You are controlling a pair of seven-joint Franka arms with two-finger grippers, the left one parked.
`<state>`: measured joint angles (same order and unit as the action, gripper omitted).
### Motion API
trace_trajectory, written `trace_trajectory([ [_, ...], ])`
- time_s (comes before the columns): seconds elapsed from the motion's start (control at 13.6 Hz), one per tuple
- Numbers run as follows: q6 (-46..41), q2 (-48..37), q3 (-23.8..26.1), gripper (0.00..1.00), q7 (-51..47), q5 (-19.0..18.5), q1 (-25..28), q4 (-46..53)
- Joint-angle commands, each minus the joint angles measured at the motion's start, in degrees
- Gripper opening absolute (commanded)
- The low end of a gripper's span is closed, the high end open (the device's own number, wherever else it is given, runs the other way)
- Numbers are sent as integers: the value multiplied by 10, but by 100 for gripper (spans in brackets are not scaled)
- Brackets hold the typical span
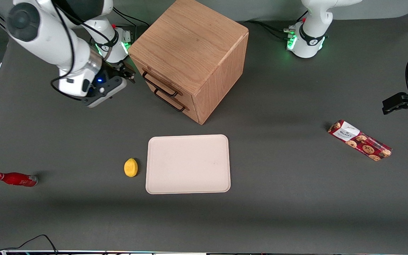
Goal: Open upper drawer
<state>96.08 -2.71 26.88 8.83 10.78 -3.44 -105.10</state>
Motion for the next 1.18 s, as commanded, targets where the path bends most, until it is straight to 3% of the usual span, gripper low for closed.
trace_trajectory([
  [0.0, 24, -13, 14, 100, 44, 28, -10, -37],
  [0.74, 144, -13, 70, 100, 51, 57, -10, -125],
  [1.1, 162, -12, 81, 100, 86, 57, -10, -152],
])
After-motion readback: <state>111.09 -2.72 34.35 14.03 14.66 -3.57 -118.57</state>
